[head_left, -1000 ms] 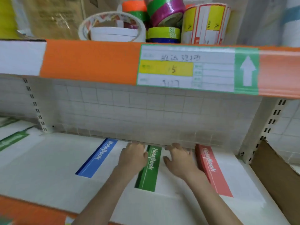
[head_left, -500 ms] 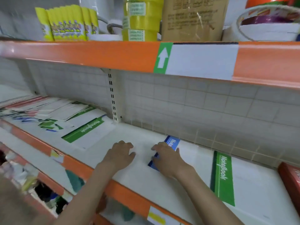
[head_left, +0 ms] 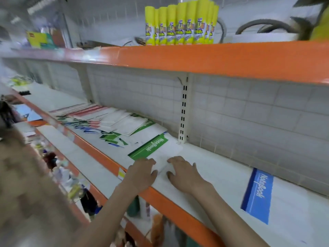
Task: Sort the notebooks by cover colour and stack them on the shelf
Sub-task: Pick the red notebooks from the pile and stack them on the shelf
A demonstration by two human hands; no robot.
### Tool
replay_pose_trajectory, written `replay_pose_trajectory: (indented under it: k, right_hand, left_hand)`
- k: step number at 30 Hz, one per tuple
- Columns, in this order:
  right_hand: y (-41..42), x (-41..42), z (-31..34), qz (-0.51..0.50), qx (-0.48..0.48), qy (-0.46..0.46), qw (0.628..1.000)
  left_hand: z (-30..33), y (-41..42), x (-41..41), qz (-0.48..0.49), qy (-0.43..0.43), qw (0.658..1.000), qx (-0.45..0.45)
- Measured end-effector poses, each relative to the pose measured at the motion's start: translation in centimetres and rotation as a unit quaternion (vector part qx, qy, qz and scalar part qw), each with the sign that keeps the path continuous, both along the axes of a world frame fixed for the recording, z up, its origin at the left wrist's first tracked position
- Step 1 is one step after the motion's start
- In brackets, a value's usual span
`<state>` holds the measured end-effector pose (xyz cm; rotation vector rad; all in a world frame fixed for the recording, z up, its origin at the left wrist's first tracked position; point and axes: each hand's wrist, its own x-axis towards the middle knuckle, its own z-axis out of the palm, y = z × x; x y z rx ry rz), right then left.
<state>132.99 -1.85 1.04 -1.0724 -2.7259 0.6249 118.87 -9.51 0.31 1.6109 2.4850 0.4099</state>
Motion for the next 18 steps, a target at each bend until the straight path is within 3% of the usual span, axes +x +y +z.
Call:
replay_pose_trajectory:
  k: [6, 18]
  right_hand:
    - [-2.8, -9.7, -0.2, 0.058, 0.011, 0.044, 0.997]
    - [-6.9, -24.6, 0.0, 0.155, 0.072, 0.012, 0.985]
  left_hand:
    - [0.4, -4.2, -7.1, 0.048, 0.025, 0.998, 0.014]
    - [0.0, -12.1, -19.7, 0.149, 0.02, 0.989, 0.007]
